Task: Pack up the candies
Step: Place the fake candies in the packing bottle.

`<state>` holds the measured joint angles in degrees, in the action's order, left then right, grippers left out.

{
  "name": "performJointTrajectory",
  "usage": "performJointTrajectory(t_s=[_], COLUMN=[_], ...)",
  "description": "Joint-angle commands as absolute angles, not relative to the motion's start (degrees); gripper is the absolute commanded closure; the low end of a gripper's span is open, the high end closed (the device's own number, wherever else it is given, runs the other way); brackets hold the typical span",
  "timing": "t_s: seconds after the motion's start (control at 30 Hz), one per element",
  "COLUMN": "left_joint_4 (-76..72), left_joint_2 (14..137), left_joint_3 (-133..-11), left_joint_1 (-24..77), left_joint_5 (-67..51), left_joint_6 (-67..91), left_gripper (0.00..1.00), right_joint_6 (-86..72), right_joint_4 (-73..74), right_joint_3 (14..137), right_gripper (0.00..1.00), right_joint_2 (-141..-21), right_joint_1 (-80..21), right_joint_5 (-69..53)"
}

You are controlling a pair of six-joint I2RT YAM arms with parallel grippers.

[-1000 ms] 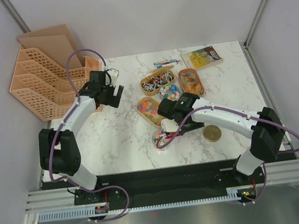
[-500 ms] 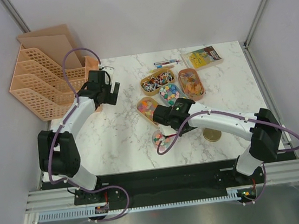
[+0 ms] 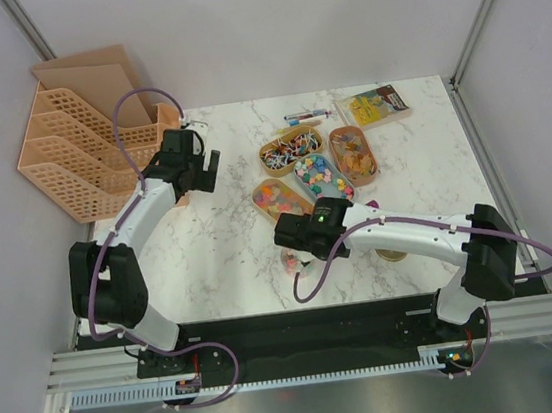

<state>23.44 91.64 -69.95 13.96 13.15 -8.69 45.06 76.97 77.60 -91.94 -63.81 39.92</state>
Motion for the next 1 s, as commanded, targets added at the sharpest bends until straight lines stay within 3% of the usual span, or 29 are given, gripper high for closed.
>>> performJointTrajectory(t_s=[0.0,0.33,0.5,0.53,0.6,0.67,0.77,0.97], left_joint_4=[21.53,21.80,26.18,27.32,27.94,29.61,31.11,31.29], left_joint_2=[88.68,86.66,83.07,81.75,79.73,77.26,75.94,78.39], left_joint_3=[-71.28,-71.19,-72.77,-72.60,-71.72,-71.37,-71.19,-73.91], left_joint_1=[13.71,13.71,13.71,13.71,13.71,13.62,13.89,15.12], left_joint_5=[13.80,12.39,-0.41,-4.01,-13.58,-22.72,-40.90,-48.60], left_joint_6=[-6.59,-7.82,-8.26,-8.35,-8.26,-10.71,-10.81,-8.09], left_gripper=[0.00,0.00,0.02,0.07,0.45,0.97,0.98,0.98], right_joint_6=[46.05,44.47,42.20,41.14,38.51,36.75,33.93,34.36], right_joint_4=[83.67,83.58,83.50,83.41,82.36,82.26,82.09,82.44], right_joint_3=[77.00,75.94,78.90,80.32,84.87,88.84,94.30,101.94], right_gripper=[1.00,1.00,1.00,1.00,1.00,1.00,1.00,1.00], right_joint_2=[-91.14,-91.23,-89.56,-89.73,-89.91,-90.96,-92.72,-97.10], right_joint_1=[-64.07,-64.16,-62.41,-61.53,-57.50,-53.81,-46.25,-45.09], right_joint_5=[44.82,44.47,41.16,39.22,33.78,21.58,8.64,2.55])
